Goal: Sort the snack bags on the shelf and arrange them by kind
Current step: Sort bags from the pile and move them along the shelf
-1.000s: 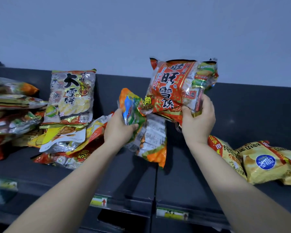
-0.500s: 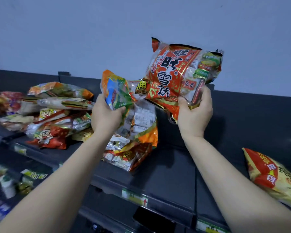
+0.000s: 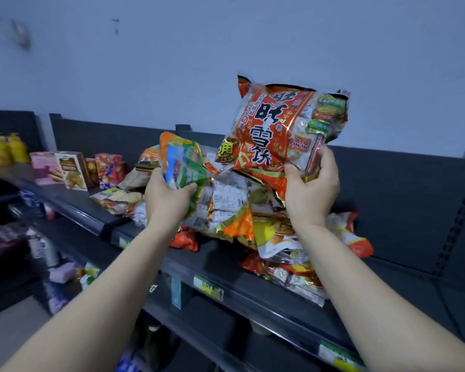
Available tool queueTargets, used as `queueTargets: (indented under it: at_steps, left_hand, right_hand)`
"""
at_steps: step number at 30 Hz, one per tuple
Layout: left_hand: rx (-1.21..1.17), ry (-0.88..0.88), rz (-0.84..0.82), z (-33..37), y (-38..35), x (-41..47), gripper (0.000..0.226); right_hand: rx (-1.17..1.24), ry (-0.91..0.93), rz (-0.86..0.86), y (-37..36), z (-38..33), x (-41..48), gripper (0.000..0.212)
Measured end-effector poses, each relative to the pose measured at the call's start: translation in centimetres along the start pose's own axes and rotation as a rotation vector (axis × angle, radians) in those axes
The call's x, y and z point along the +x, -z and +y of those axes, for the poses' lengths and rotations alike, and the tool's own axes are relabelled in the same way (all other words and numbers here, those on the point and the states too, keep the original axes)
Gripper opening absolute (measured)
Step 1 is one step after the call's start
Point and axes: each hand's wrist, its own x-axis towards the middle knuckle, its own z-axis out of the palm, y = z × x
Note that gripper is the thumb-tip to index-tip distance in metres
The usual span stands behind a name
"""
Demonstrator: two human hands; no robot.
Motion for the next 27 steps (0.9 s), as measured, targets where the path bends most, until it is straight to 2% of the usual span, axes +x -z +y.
queueTargets:
  at_steps: [5, 11, 19, 27]
  left_hand:
    - [0.011, -0.002, 0.074, -2.5, 4.5, 4.3, 0.030]
    - [-0.090, 0.049, 0.183, -4.8, 7.7, 9.0, 0.030]
    - [-0.133, 0.022, 0.285, -6.9, 7.5, 15.2, 0.034]
    - [-0.328, 0.089, 0.407, -7.9, 6.5, 22.5, 0.038]
  right_hand:
    - [0.032, -0.012, -0.015, -6.4, -1.5, -2.3, 0.041]
    - [0.078, -0.035, -0.077, -12.5, -2.3, -2.4, 0.045]
    - [0.120, -0.058, -0.095, -19.4, -0.1, -0.4, 0.043]
    - [0.201, -0.239, -0.121, -24.1, 2.6, 3.5, 0.052]
